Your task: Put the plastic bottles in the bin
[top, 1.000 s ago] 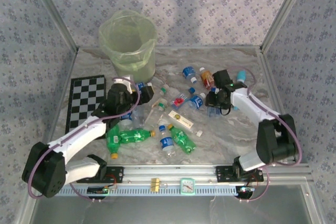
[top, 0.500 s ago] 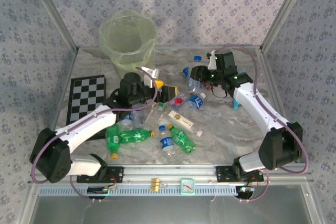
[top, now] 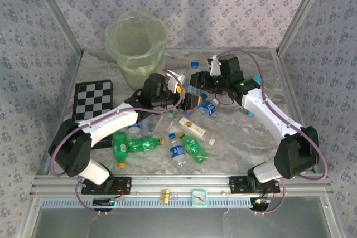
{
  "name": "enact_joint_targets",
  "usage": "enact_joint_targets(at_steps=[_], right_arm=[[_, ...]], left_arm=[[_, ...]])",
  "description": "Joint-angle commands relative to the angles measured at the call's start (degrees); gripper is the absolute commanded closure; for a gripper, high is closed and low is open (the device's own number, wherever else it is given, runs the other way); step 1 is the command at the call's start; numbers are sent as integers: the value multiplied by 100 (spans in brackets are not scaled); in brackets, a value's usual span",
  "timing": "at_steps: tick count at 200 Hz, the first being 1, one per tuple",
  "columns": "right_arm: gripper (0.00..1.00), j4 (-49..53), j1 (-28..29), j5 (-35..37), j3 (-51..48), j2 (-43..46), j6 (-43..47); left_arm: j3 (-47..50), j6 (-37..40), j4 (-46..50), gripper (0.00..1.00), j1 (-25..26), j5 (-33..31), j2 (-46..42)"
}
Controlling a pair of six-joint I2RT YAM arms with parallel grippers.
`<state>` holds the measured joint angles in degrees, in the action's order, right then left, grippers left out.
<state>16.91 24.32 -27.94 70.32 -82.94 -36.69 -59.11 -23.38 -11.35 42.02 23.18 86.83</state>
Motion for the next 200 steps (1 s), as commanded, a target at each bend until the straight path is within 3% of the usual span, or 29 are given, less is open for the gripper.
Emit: enact_joint_targets(at_steps=[1,18,57,74,119,168,200], right_arm=[[54,-91,54,-115,113,-26,-90],[54,-104,75,-74,95,-32,-109],[52,-133,100,-44,87,-49,-128],[47,-146,113,-40,91,-50,-141],[0,-116,55,50,122,58,-125],[0,290,-373,422,49,547,21],[0,460,-644,857,-151,943,327]], left_arm=[[-222,45,-137,1,16,-61,77],[-232,-14,-219,6,16,-145,123],[-165,-48,-280,43,16,-199,151],[-99,-44,-266,55,17,-232,94],[56,3,-86,56,8,-654,-144],[0,168,341,56,-196,-960,-537],[-578,636,943,57,-517,-991,-861]])
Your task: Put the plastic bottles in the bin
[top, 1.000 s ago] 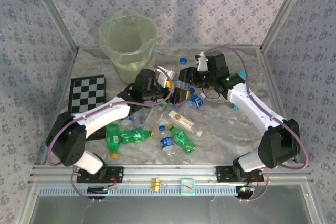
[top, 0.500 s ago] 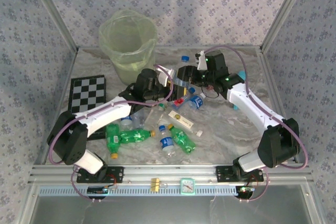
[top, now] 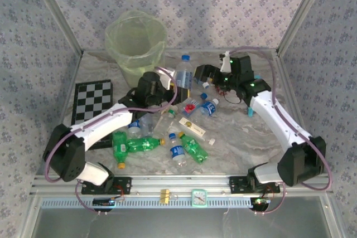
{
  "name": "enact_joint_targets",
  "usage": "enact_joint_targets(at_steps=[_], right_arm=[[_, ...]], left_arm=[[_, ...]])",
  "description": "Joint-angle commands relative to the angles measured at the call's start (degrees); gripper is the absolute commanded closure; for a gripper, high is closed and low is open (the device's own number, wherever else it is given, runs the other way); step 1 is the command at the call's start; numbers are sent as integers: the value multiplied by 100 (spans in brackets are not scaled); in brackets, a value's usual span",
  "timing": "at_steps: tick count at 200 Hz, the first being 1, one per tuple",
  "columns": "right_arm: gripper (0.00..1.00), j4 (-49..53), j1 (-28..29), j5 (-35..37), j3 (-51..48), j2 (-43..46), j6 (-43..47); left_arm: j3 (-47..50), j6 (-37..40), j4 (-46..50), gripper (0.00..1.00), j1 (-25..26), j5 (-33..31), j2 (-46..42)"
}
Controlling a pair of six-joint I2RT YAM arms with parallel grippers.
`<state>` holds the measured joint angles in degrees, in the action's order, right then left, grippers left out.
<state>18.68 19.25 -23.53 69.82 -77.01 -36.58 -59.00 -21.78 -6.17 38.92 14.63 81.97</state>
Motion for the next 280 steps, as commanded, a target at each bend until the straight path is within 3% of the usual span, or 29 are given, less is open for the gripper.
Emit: enact_joint_targets(at_steps=[1,34,77,141,200,262,280], right_arm=[[0,289,-143,431,-100,357,321],[0,190,-178,1018,-587,526,303],[0,100,-79,1804,-872,571,201],[0,458,110,2201,-847,504,454],[0,214,368,2603,-1128,925,897],[0,211,405,2898,-1214,1098,773],[0,44,413,2937,-1334,1131,640]], left_arm=[[-623,510,464,57,-212,-145,-380],[-1939,1210,1698,58,-692,-468,-302],[-3090,1427,2418,58,-1561,-586,-52],[-4325,1400,3433,58,-2642,-576,873],[-5479,1466,4855,57,-2872,-488,1968],[-5896,1401,5362,54,-2872,-649,2545],[-5897,1393,5370,48,-2872,-705,2552]])
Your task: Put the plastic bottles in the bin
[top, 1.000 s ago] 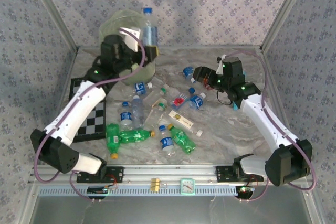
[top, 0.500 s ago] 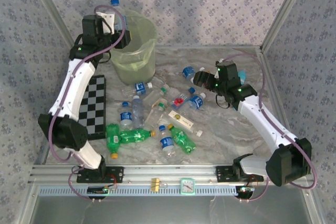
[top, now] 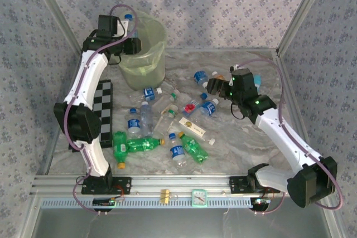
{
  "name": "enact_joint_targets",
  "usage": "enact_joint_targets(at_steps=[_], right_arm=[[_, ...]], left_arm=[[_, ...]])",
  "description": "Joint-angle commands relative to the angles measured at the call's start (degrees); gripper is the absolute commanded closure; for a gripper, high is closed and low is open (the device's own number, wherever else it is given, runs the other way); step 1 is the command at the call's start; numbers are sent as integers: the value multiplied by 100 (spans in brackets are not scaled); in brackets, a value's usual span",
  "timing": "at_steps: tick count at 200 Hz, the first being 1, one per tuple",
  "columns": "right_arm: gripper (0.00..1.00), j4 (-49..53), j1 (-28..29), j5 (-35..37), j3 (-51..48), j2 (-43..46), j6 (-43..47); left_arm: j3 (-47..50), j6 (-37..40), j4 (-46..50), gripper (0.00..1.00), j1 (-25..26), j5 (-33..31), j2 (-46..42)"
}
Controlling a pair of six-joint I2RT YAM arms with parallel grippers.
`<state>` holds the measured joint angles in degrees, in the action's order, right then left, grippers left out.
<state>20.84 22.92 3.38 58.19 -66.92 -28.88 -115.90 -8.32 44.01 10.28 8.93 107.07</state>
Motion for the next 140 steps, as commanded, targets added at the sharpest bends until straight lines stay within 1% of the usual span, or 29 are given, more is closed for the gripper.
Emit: enact_joint_targets(at_steps=[1,9,23,32,51,77,111,140], right_arm=[[0,-188,46,249,-179,124,-141],[0,-277,59,273,-236,138,-216],[0,-419,79,243,-302,163,-244],[0,-486,94,225,-331,169,-207],[0,-510,111,268,-324,154,-197],[0,-523,155,271,-302,107,-197],[0,-638,235,190,-266,-9,-100],[0,-661,303,502,-230,-93,-434]], left_arm=[[-206,43,353,47,-9,-140,43],[-213,36,355,41,-9,-162,31],[-231,19,359,26,-8,-175,17],[-248,6,371,19,-8,-188,-7],[-276,-20,350,1,-6,-198,-91],[-241,-79,245,0,-1,-200,-320],[-38,-165,-12,0,0,-29,-737],[190,-205,-203,0,25,134,-1162]])
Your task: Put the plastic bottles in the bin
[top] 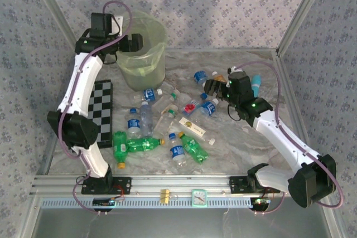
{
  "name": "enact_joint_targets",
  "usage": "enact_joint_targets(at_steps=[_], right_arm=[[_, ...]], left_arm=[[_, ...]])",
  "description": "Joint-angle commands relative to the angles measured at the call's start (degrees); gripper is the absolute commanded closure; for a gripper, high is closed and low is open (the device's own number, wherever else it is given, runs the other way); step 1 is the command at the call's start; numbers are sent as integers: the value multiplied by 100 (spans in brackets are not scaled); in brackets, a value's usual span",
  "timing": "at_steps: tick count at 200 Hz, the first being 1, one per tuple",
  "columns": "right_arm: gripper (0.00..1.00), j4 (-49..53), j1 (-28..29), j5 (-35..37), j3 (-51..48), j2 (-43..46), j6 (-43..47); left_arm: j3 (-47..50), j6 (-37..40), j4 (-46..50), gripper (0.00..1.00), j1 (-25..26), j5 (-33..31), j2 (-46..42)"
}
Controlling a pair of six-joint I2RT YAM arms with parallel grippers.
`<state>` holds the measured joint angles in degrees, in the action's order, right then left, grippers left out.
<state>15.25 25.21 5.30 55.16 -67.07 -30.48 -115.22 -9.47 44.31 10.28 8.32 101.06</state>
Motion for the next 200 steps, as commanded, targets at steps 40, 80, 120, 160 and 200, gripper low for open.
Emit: enact_joint_targets(at_steps=[40,80,120,160,200], right_arm=[[0,-181,335,782,103,-112,-327],[0,-251,403,703,175,-414,93],[0,-268,426,-459,408,-1062,968],[0,-535,679,-198,405,-1464,947],[0,-361,928,160,628,-1675,939]], left_arm=[[1038,-145,-367,0,42,169,-1412],[2467,-377,-427,0,44,-249,-2511],[4165,-906,-397,0,44,-796,-3682],[5608,-1592,67,0,53,-1172,-4515],[6653,-2342,646,0,118,-1065,-5043]])
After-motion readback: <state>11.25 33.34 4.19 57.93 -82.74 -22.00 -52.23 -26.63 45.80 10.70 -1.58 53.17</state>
